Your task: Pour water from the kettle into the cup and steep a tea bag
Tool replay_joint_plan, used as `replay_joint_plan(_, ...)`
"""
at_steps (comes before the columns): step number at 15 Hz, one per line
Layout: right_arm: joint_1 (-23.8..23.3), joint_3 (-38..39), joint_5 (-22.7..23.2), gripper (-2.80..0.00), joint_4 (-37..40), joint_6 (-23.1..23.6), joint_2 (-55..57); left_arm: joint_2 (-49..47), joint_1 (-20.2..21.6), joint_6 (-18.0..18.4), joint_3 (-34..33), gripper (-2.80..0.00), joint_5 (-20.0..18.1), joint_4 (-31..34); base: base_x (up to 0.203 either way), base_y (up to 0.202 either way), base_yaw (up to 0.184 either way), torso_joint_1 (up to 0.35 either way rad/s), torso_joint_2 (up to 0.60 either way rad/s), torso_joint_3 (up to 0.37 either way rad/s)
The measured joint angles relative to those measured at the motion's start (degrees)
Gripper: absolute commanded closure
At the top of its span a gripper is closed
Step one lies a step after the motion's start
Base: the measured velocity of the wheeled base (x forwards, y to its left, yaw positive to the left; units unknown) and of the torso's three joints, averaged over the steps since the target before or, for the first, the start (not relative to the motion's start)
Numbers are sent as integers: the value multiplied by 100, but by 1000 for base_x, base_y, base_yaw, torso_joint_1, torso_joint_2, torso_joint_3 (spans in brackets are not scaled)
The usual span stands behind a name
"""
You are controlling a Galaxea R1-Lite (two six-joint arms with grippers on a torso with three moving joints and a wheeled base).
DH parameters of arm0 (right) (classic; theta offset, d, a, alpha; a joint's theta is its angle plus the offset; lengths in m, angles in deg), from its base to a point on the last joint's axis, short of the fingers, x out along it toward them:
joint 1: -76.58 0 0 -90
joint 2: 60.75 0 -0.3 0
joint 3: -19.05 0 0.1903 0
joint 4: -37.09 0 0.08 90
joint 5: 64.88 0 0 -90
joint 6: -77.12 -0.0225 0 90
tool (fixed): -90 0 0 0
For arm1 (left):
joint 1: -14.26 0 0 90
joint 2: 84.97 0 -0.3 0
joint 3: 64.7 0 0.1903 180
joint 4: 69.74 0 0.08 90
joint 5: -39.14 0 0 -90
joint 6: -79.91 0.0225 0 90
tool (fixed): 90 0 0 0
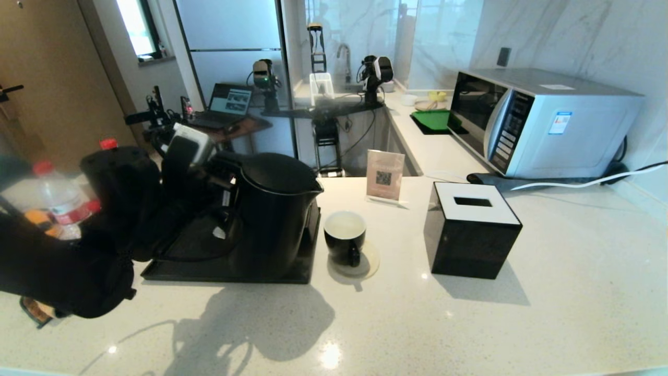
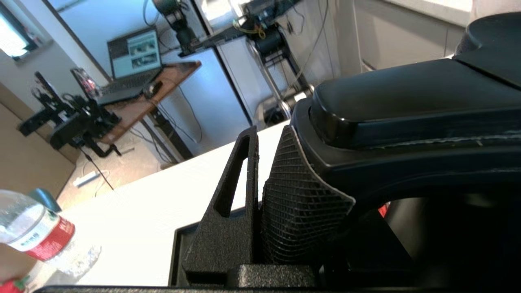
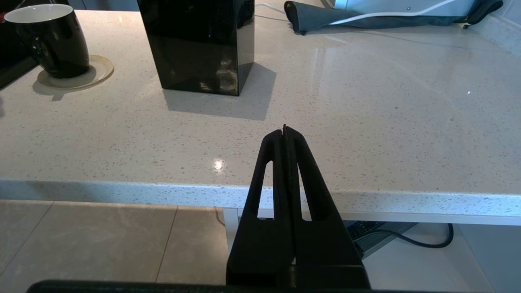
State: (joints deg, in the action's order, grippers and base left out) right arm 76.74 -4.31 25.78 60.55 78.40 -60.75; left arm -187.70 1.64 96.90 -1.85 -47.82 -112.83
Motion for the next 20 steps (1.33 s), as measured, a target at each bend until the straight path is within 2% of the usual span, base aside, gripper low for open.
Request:
replay_joint_plan(6, 0, 0, 0, 0, -2, 1, 1, -44, -11, 10, 211, 0, 1, 226, 0, 0, 0, 0, 0, 0)
replay_joint_plan(15, 0, 0, 2, 0, 0, 2, -1, -99, -28, 293, 577, 0, 52, 593, 0, 0, 0, 0, 0, 0)
replay_joint_plan(20, 0, 0, 1, 0, -1, 2, 1, -99, -133, 508, 747, 0, 298, 950, 0, 0, 0, 0, 0, 0)
